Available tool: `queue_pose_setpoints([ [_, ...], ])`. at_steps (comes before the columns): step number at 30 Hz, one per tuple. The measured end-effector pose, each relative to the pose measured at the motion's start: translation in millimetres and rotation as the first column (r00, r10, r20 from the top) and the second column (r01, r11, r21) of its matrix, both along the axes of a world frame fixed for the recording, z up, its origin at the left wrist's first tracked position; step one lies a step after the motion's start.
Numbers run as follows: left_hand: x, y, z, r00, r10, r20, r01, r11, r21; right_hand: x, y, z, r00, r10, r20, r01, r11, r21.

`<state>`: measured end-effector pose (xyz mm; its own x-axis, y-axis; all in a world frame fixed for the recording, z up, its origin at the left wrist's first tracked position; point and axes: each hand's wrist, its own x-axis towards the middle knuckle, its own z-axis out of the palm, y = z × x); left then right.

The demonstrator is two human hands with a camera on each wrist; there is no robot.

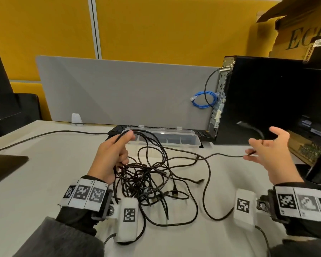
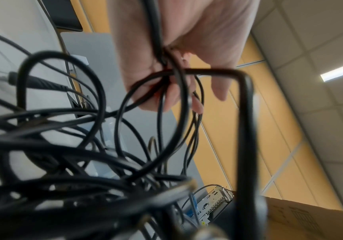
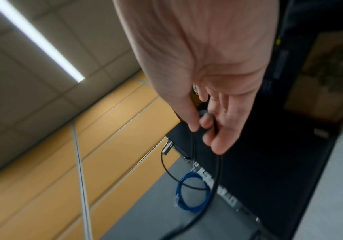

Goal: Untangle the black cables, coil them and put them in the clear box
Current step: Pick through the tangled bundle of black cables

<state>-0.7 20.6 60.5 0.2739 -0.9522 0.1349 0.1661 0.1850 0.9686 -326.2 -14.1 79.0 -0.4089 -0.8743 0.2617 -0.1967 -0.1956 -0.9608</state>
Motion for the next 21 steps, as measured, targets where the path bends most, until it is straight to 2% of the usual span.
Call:
queue_pose_setpoints([
  [2,-0.2,2.0,2.2,1.0,-0.009,-0.021,0.008,0.999,-0.052,-3.6,1.8,3.1,0.98,-0.039,-0.196,0.049,0.998,0.046],
  [3,-0.8,2.9,3.1,0.999,-0.017,-0.028,0.015,0.997,-0.072,-6.7,0.8,3.5,0.945,-0.062,-0.322,0.089,0.994,0.068],
  [4,-1.7,3.4,3.7,0.999,-0.028,-0.031,0.026,0.996,-0.088,-6.0,1.5,5.6,0.872,-0.082,-0.483,0.135,0.988,0.076],
  [5,-3.2,3.8,4.7,0.999,-0.043,-0.029,0.04,0.994,-0.1,-1.2,2.1,7.2,0.761,-0.102,-0.641,0.169,0.985,0.044],
  [6,-4.5,4.5,5.3,0.998,-0.061,-0.024,0.058,0.992,-0.11,8.9,4.9,10.0,0.643,-0.128,-0.755,0.169,0.985,-0.023],
  [7,-6.0,5.6,6.1,0.997,-0.08,-0.021,0.077,0.99,-0.118,23.5,8.0,13.6,0.558,-0.127,-0.82,0.11,0.991,-0.079],
  [8,-7.3,6.4,6.6,0.995,-0.097,-0.023,0.093,0.988,-0.127,40.3,11.8,17.7,0.503,-0.063,-0.862,0.01,0.998,-0.067],
  [10,-10.0,8.3,7.5,0.991,-0.126,-0.034,0.12,0.982,-0.145,73.3,17.3,24.8,0.401,0.177,-0.899,-0.188,0.976,0.109],
  [12,-12.3,9.6,8.1,0.988,-0.148,-0.044,0.14,0.977,-0.159,97.2,18.9,29.0,0.28,0.378,-0.883,-0.292,0.909,0.296],
  [13,-12.8,9.5,8.2,0.987,-0.154,-0.043,0.146,0.977,-0.157,104.7,19.2,30.3,0.259,0.43,-0.865,-0.336,0.88,0.336],
  [16,-8.4,7.2,7.3,0.989,-0.149,-0.011,0.147,0.983,-0.107,107.3,14.6,33.7,0.319,0.486,-0.814,-0.451,0.833,0.32],
  [18,-2.8,6.0,6.9,0.985,-0.165,0.041,0.168,0.983,-0.073,98.4,11.8,39.1,0.443,0.485,-0.754,-0.5,0.832,0.241],
  [21,5.0,4.6,4.7,0.973,-0.147,0.175,0.155,0.987,-0.032,80.3,6.2,49.3,0.673,0.34,-0.657,-0.47,0.882,-0.024],
])
